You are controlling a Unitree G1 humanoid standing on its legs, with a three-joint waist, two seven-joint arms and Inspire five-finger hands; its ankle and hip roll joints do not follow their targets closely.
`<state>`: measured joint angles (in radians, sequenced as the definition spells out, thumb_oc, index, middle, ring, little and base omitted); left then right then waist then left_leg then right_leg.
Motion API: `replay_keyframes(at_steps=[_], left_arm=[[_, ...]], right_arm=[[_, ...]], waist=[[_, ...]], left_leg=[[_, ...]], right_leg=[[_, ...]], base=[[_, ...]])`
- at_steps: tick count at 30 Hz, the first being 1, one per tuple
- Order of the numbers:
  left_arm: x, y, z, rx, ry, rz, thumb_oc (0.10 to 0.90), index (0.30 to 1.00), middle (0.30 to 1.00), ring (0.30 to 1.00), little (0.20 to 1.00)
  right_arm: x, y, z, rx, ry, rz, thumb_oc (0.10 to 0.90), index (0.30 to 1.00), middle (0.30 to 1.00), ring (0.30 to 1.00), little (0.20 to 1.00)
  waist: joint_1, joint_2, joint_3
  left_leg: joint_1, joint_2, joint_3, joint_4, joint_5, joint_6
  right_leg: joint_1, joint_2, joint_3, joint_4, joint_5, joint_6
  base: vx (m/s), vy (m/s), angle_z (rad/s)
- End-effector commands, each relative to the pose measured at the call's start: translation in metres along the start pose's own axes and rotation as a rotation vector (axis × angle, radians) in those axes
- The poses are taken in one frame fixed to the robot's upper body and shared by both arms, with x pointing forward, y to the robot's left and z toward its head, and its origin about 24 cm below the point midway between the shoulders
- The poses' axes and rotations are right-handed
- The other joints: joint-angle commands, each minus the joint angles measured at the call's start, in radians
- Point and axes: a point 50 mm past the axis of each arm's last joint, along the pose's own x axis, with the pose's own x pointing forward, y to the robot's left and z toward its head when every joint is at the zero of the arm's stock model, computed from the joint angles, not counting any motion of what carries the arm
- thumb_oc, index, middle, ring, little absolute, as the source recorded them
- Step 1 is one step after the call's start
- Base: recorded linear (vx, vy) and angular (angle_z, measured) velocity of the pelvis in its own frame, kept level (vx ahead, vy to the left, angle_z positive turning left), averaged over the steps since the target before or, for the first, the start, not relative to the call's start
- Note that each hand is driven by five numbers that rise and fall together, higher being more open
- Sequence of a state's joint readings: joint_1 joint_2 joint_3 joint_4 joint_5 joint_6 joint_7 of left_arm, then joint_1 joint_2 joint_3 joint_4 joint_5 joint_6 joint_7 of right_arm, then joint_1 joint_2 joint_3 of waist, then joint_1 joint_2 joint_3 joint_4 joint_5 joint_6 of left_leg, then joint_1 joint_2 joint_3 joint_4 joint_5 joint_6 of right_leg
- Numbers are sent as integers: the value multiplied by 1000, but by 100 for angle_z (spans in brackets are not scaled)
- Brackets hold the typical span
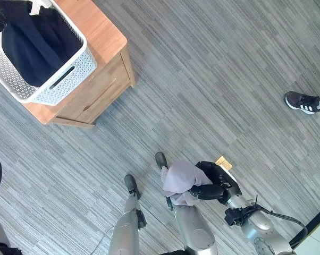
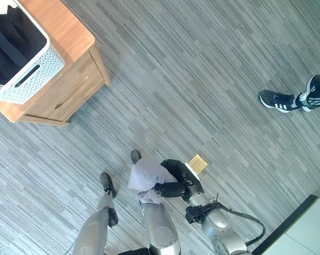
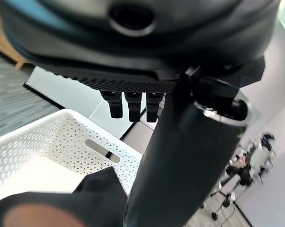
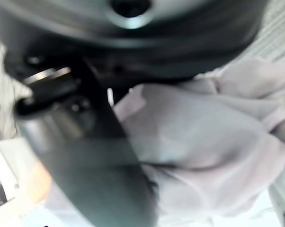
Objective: Pick up bed clothes into laundry basket.
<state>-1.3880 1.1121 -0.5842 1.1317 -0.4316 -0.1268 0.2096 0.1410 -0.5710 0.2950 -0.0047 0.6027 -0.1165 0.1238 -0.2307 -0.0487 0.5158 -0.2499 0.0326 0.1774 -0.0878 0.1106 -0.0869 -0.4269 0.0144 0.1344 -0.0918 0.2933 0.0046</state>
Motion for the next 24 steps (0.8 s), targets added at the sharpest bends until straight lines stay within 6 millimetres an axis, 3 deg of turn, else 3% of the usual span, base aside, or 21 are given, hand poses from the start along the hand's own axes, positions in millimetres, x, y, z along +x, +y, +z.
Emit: replay_keyframes(at_steps=[1, 6, 7, 13, 15, 17, 19, 20, 21, 23, 24], left_arm=[[6, 52, 40, -140, -170, 217, 800, 900, 900, 900, 900], [5, 44, 56, -152, -250, 172, 800, 900, 900, 900, 900], [4, 39, 70, -190, -306, 151, 800, 900, 900, 900, 900], [-1, 22, 95, -255, -411, 62, 800, 900, 900, 900, 900], [-10, 7, 100, -289, -472, -3, 800, 900, 900, 900, 900], [-27, -9, 87, -366, -511, -90, 800, 900, 900, 900, 900], [-47, -18, 67, -430, -520, -156, 800, 900, 900, 900, 900], [-49, -16, 60, -432, -508, -149, 800, 900, 900, 900, 900], [-76, -32, 32, -522, -466, -246, 800, 900, 900, 900, 900], [-115, -53, -19, -616, -316, -346, 800, 900, 900, 900, 900], [-129, -57, -27, -614, -288, -387, 800, 900, 900, 900, 900]], right_arm=[[-10, -21, 17, -48, -70, -50, 400, 300, 300, 300, 300], [-9, -23, 17, -53, -64, -51, 400, 300, 300, 300, 300], [-9, -24, 16, -58, -58, -53, 400, 300, 300, 300, 300], [-8, -25, 10, -62, -27, -60, 400, 300, 300, 300, 300], [-3, -26, 10, -71, -27, -69, 400, 300, 300, 300, 300], [1, -26, 13, -102, -42, -80, 400, 300, 300, 300, 300], [4, -27, 18, -136, -63, -89, 400, 300, 300, 300, 300], [3, -27, 18, -147, -55, -84, 400, 300, 300, 300, 300], [8, -30, 27, -194, -86, -100, 400, 300, 300, 300, 300], [18, -31, 40, -293, -106, -88, 400, 300, 300, 300, 300], [24, -31, 46, -328, -112, -76, 400, 300, 300, 300, 300]], waist=[[4, 72, -26], [16, 89, -53], [21, 100, -69], [32, 119, -107], [44, 121, -135], [63, 116, -159], [83, 108, -184], [75, 115, -185], [106, 95, -205], [117, 86, -221], [118, 82, -234]], left_leg=[[18, 39, 0, 1, -16, -25], [45, 35, -12, 1, -13, -24], [70, 31, -18, 1, -22, -21], [115, 25, -32, 1, -24, -18], [152, 21, -35, 1, -38, -15], [189, 19, -32, 1, -51, -9], [212, 21, -26, 1, -56, -2], [216, 21, -23, 1, -58, -2], [242, 20, -26, 30, -83, 9], [253, 18, -31, 97, -130, 20], [251, 17, -36, 125, -148, 27]], right_leg=[[121, -57, -24, 22, -220, 126], [153, -61, -35, 28, -226, 125], [178, -64, -43, 33, -239, 125], [228, -73, -58, 40, -252, 126], [268, -78, -73, 39, -262, 130], [302, -77, -80, 34, -268, 134], [316, -74, -76, 36, -271, 132], [319, -74, -72, 36, -271, 133], [346, -77, -65, 49, -287, 129], [370, -83, -56, 78, -310, 126], [374, -84, -51, 100, -320, 121]], base=[[-1, -3, 4], [15, -1, 9], [11, 13, 12], [11, 25, 17], [28, 39, 13], [48, 44, 10], [42, 32, -3], [78, 51, -6], [72, 62, -17], [79, 77, -36], [83, 95, -24]])
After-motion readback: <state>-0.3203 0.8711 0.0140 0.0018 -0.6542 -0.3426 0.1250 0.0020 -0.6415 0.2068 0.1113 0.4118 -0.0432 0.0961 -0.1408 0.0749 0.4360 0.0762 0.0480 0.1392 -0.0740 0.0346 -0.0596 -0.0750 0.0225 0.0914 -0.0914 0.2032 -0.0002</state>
